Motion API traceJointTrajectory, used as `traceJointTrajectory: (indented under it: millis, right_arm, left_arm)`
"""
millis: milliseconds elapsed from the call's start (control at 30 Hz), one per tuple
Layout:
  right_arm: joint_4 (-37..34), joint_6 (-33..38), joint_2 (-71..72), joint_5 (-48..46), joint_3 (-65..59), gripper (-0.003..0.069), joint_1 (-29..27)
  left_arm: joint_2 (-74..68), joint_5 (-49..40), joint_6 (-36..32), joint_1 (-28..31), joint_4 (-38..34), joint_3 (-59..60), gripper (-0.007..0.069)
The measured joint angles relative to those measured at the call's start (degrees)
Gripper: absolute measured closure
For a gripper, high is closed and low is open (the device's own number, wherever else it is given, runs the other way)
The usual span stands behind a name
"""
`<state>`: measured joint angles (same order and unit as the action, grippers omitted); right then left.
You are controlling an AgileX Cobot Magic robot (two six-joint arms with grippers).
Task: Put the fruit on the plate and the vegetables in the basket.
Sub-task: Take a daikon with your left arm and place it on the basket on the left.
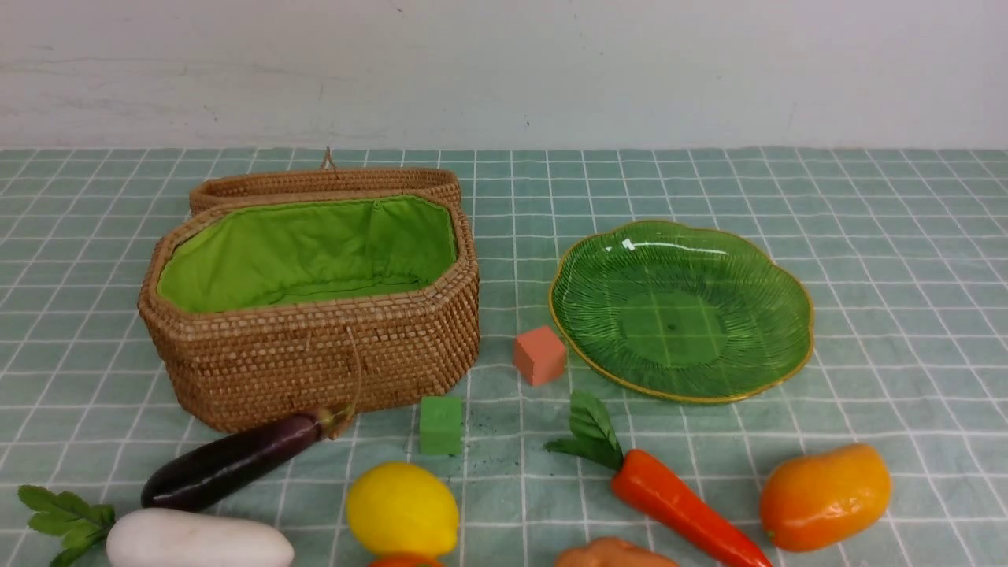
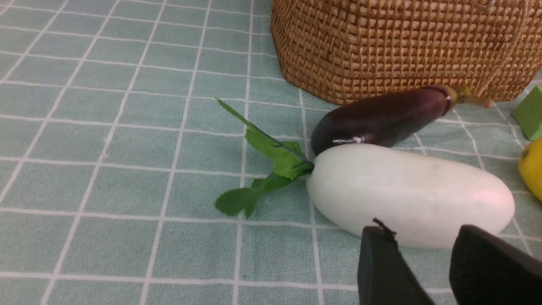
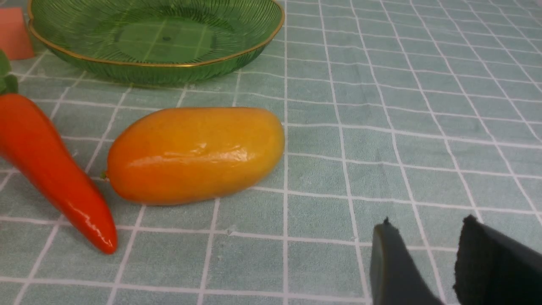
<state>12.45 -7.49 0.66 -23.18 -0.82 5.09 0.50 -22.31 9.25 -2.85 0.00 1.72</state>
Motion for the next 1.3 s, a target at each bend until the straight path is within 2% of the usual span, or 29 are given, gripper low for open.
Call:
traceJointTrajectory:
  millis: [767,900,1033,1167,1300]
  right_arm:
    - [-0.01,0.00,0.00,0.00,0.00,0.0419,0.00]
    - [0.04,0.00,0.00,0.00,0.00,0.0419,0.00]
    - [-0.01,0.00,0.00,0.00,0.00,0.0419,0.00]
    - [-0.01,0.00,0.00,0.00,0.00,0.0419,0.00]
    - [-0.01,0.00,0.00,0.00,0.00,0.0419,0.00]
  left_arm:
    - [0.00,1.11,0.45,0.00,-0.68,0.05,0.0386]
    - [0.00,10.86,5.46,0.00,-10.60,0.07,0.0386]
    - [0.00,25.58,10.16,0.00,-21.97,0.07,0.0386]
    - [0.00,34.02,11.45,0.00,-24.92,-0.80,0.0386]
    - [0.00,32.46,11.47,0.00,-23.78,-10.66,0.0386]
